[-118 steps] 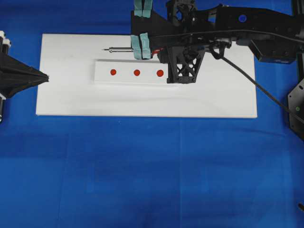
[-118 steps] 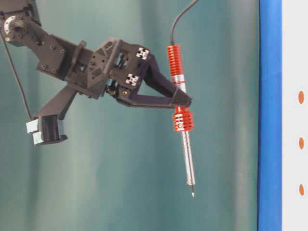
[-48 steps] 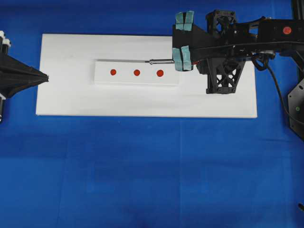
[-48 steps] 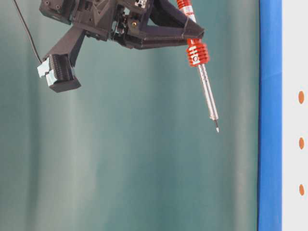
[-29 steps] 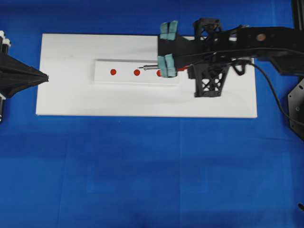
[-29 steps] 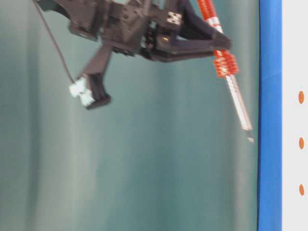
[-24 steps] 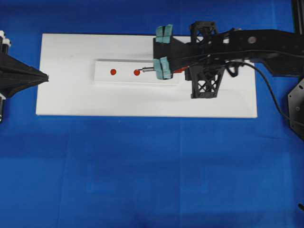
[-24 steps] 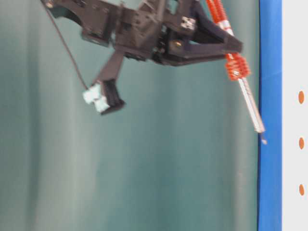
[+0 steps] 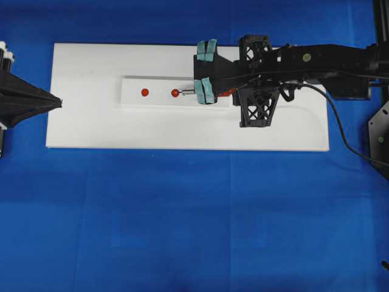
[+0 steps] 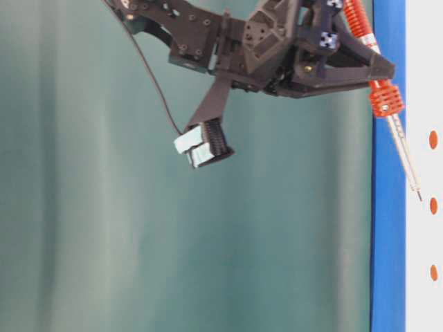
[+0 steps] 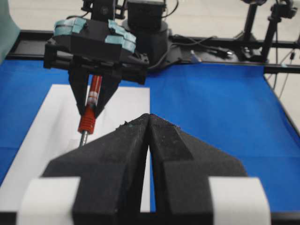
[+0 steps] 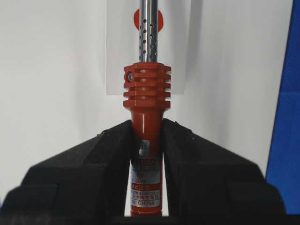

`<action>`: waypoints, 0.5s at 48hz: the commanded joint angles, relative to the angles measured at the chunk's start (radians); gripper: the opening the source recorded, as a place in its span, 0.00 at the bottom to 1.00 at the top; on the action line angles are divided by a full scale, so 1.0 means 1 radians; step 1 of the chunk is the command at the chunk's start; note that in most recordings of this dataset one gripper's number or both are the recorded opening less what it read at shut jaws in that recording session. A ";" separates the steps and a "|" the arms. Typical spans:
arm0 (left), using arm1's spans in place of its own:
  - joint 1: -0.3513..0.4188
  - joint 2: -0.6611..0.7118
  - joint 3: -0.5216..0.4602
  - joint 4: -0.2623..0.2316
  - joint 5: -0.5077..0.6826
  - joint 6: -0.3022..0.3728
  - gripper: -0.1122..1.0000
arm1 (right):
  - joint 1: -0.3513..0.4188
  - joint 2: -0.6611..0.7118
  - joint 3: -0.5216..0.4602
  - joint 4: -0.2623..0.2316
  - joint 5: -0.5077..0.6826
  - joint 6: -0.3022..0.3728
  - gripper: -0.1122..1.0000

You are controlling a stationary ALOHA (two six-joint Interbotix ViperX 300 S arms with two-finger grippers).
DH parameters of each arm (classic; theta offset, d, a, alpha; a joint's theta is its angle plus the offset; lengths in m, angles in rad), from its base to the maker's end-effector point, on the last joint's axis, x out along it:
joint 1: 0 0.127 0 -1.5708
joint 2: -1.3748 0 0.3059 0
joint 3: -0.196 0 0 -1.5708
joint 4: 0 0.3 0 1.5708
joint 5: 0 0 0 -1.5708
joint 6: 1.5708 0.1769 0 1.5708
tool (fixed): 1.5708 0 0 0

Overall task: Touch the tip of the soldering iron to the mark.
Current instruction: 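Lower the iron tip onto the middle red dot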

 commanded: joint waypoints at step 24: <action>-0.003 0.005 -0.009 0.002 -0.009 0.000 0.10 | -0.012 0.008 0.005 0.002 -0.018 -0.003 0.16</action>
